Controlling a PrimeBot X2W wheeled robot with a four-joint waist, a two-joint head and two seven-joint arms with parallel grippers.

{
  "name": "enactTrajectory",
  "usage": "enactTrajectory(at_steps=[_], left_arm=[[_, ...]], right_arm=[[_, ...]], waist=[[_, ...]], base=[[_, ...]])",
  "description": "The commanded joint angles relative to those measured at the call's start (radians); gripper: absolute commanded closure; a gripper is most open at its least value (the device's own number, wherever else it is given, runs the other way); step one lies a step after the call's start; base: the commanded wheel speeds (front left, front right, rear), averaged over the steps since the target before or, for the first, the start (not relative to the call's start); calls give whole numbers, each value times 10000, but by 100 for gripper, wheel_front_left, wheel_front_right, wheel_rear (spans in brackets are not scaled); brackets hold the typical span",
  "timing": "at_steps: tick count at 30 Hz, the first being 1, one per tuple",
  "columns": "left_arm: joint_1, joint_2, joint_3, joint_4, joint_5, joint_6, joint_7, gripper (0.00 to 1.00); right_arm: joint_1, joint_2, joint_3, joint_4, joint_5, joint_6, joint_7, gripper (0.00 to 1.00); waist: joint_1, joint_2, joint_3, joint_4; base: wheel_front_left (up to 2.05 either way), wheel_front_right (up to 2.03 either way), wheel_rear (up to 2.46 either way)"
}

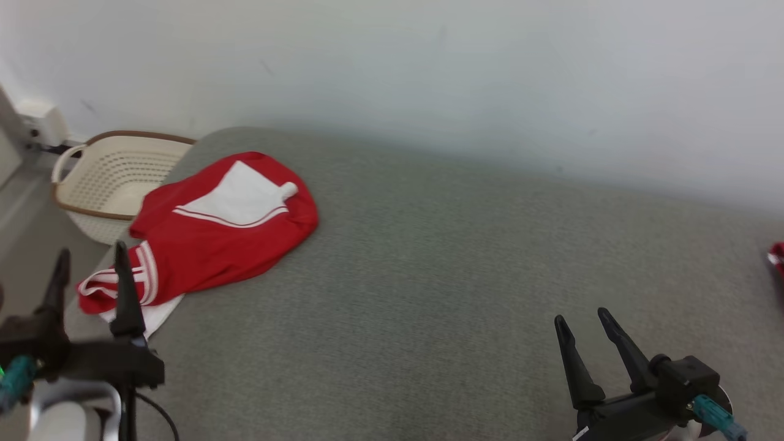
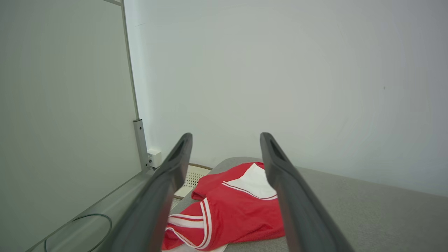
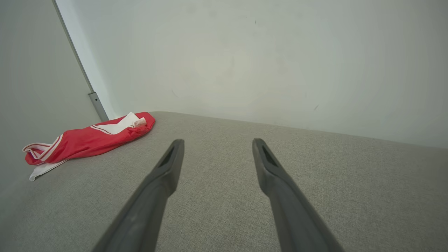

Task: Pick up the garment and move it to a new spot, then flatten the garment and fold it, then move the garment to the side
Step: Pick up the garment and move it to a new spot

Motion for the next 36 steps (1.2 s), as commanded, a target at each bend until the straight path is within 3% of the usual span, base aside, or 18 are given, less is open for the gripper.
enactTrajectory(at_steps=[1,16,28,36], left_arm=[[-253,130,40,152,27,-50,3,0],[-3414,1549,450,3053,-681,-952,807,0],[-5155,2377,495,6602,-945,-1357,1549,0],[-5828,2672,158,8754,-957,-1707,2705,0]], right_arm=[[-68,-82,51,-47,81,-7,-25,0],[-943,-371,742,-461,465,-7,-241,0],[-1487,-472,768,-590,506,-7,-254,0],[-1658,-574,738,-635,519,-7,-255,0]], waist=[[-1,-2,580,-828],[-1,-2,1844,-2966],[-1,-2,2767,-3726],[-1,-2,3135,-4036]], base=[[0,0,0],[0,0,0],[0,0,0],[0,0,0]])
